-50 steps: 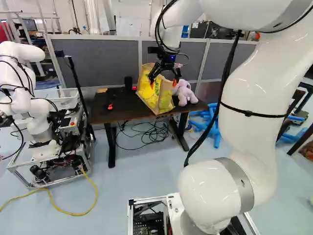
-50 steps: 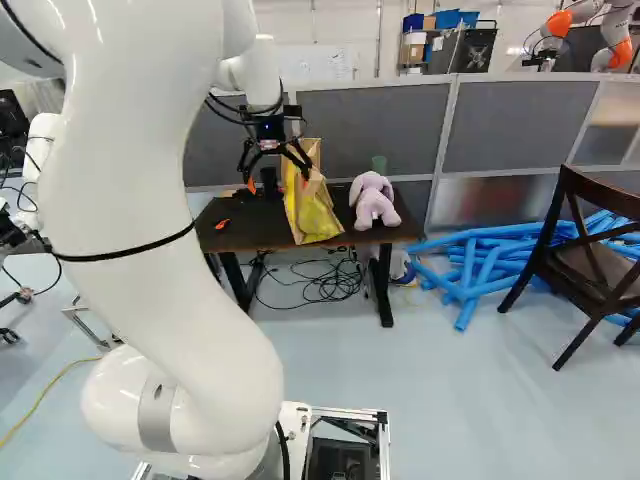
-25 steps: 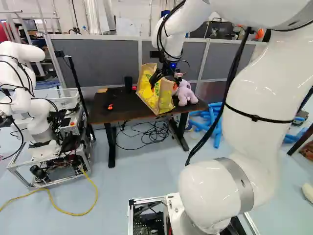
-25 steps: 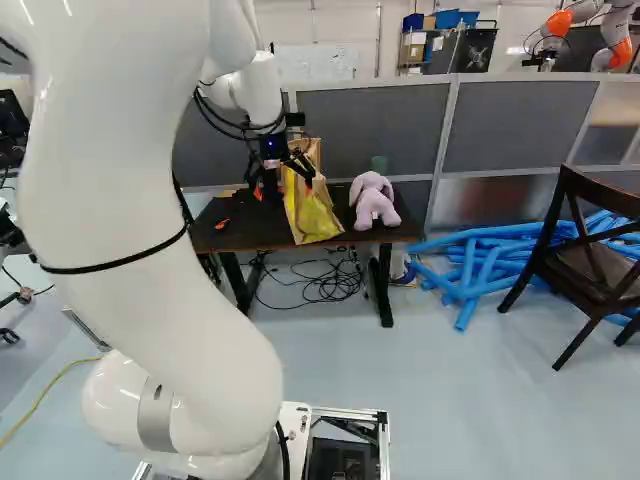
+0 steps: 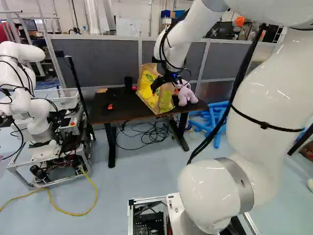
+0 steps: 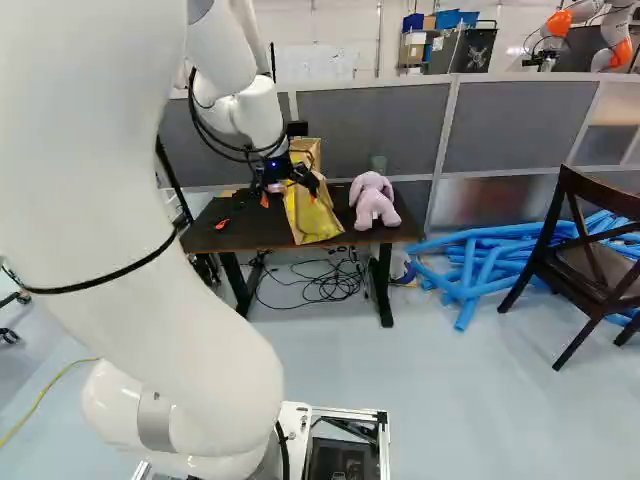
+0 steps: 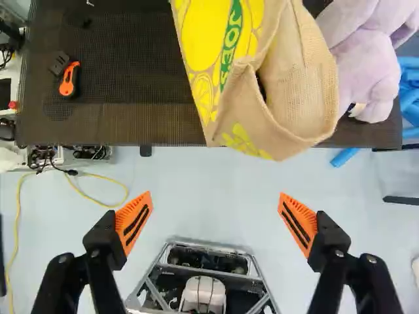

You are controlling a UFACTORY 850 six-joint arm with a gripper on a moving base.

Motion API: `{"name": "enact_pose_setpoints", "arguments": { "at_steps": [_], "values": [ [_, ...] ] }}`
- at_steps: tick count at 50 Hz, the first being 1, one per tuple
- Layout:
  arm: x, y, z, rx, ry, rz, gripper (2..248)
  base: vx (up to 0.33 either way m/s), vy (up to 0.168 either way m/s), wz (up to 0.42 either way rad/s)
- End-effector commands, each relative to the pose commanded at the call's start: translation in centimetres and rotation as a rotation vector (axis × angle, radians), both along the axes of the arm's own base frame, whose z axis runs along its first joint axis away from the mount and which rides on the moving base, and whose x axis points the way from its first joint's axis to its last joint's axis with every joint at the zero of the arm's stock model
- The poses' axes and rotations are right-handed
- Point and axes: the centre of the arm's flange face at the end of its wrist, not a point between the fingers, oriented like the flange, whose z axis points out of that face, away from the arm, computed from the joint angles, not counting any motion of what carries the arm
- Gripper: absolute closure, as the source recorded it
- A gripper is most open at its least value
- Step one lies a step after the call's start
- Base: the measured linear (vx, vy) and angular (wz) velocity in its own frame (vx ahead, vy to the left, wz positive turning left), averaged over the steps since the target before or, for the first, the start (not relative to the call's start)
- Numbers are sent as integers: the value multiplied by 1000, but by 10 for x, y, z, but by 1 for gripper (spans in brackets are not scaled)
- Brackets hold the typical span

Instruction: Pick up the bag on the ground and place it on the table

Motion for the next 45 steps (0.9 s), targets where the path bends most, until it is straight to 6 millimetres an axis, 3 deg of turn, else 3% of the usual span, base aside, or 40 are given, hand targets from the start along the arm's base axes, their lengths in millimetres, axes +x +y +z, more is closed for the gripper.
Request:
{"name": "enact_pose_setpoints", "arguments": {
  "at_steps": [45],
  "values": [
    [-85, -15, -80, 18, -372, -66, 3, 0, 0, 0]
  ]
}}
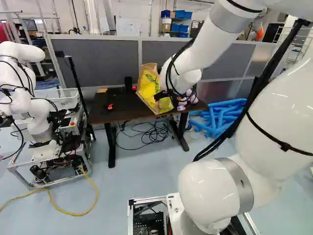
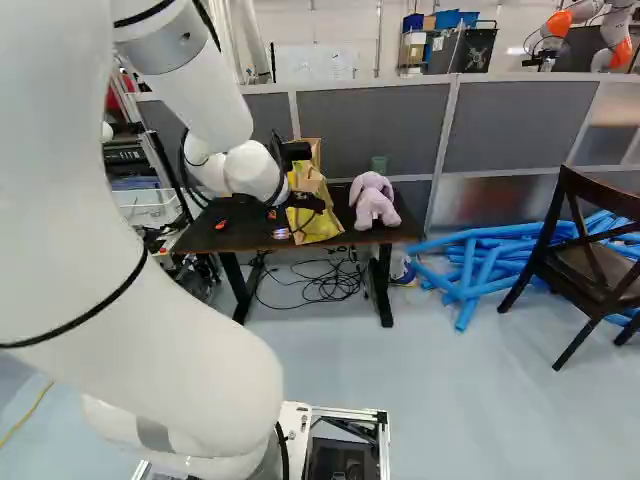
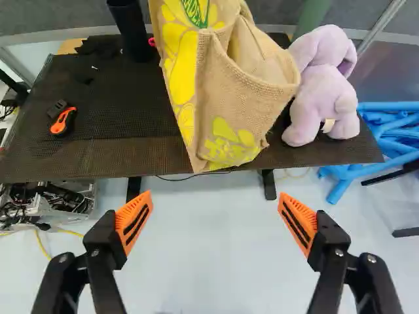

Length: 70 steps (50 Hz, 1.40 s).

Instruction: Pick up the bag on the ground and place it on the table

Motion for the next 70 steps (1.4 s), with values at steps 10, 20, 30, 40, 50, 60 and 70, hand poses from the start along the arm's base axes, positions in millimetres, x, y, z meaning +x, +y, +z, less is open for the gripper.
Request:
{"name": "enact_pose_setpoints", "arguments": {
  "at_steps": [10, 20, 30, 40, 50, 60, 70],
  "values": [
    [-20, -2, -14, 5, -71, -9, 3, 0, 0, 0],
    [-38, -4, -25, 11, -135, -17, 3, 0, 0, 0],
    [-56, -5, -36, 16, -193, -23, 3, 0, 0, 0],
    [-72, -7, -45, 21, -243, -27, 3, 0, 0, 0],
    [-86, -7, -52, 26, -287, -31, 3, 0, 0, 0],
    [-99, -8, -58, 30, -324, -34, 3, 0, 0, 0],
    [-109, -9, -63, 34, -354, -36, 3, 0, 0, 0]
  ]
}}
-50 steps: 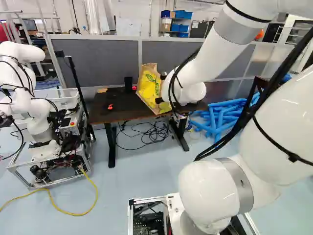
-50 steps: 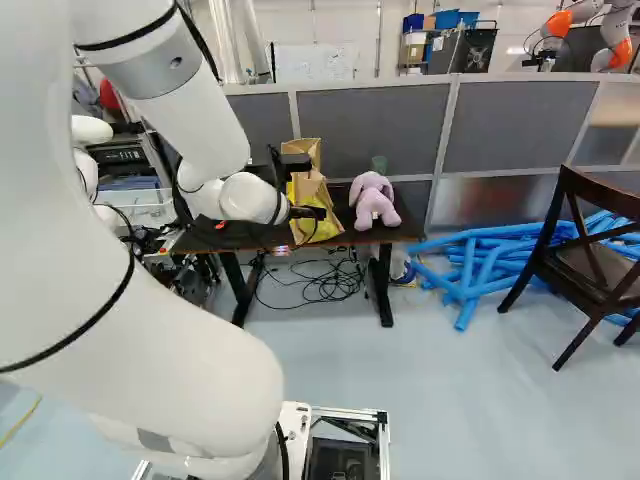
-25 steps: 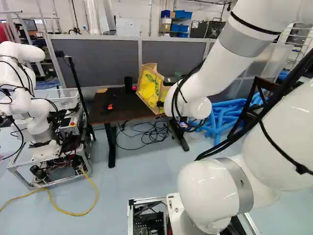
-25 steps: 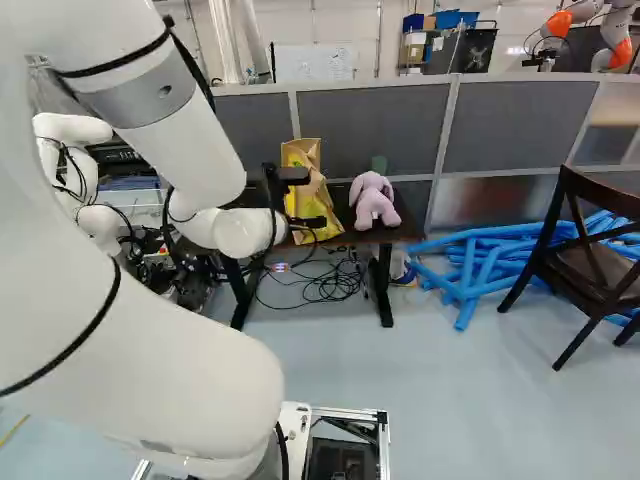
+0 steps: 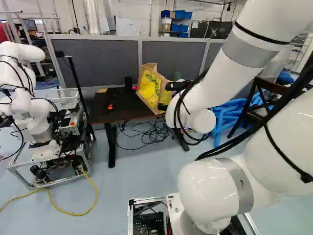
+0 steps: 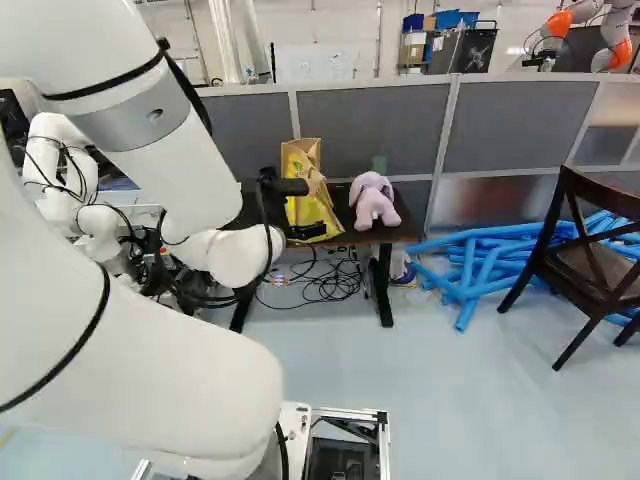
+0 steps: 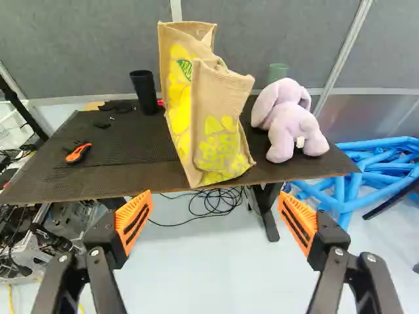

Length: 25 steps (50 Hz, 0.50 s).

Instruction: Pick up the bag on the ground and place it on the table

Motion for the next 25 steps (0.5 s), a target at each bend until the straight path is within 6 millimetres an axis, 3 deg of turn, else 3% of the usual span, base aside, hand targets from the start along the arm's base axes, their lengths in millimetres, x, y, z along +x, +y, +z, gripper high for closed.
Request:
{"name": "enact_pose_setpoints", "arguments": {
  "at_steps": [25],
  "values": [
    [-16, -1, -7, 5, -46, -3, 3, 0, 0, 0]
  ]
}}
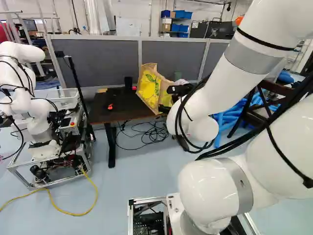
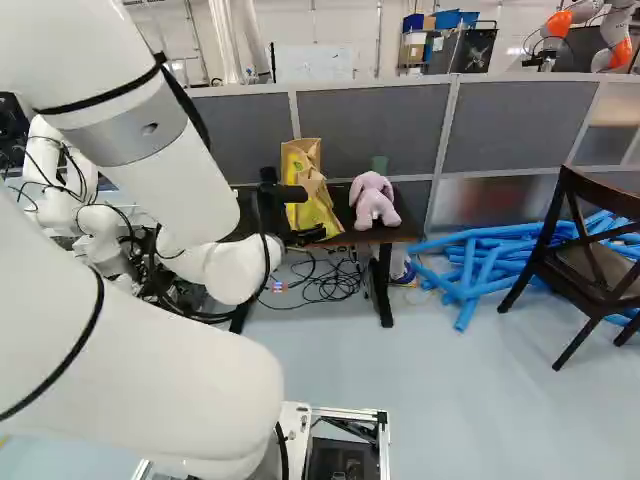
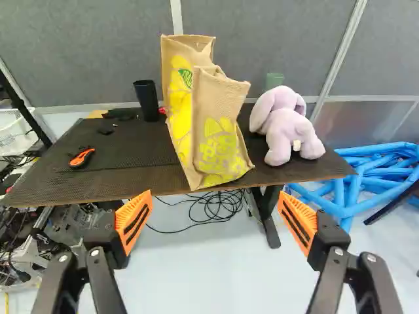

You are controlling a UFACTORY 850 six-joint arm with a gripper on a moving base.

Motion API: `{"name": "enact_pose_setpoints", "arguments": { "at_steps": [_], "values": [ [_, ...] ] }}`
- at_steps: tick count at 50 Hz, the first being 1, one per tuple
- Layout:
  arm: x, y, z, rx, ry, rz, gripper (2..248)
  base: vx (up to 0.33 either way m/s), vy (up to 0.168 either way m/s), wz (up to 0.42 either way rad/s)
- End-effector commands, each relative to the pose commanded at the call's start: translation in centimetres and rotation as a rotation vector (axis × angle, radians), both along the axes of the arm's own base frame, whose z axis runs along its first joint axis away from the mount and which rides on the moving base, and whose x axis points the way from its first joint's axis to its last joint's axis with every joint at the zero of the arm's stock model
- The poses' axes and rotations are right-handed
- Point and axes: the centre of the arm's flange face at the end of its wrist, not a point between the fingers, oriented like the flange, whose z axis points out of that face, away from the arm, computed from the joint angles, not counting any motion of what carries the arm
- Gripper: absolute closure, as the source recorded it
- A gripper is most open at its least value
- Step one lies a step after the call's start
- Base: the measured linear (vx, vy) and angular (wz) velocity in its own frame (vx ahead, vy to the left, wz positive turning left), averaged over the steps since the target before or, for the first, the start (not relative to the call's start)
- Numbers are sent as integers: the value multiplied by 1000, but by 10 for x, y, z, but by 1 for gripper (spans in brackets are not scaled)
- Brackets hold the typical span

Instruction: Pick up the bag on the ground and place it on the table

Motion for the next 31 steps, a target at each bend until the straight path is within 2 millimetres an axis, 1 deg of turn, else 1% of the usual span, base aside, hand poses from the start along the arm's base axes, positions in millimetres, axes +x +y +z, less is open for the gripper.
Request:
{"name": "enact_pose_setpoints", "arguments": {
  "at_steps": [31],
  "values": [
    [-2, 0, -1, 1, -7, 0, 3, 0, 0, 0]
  ]
}}
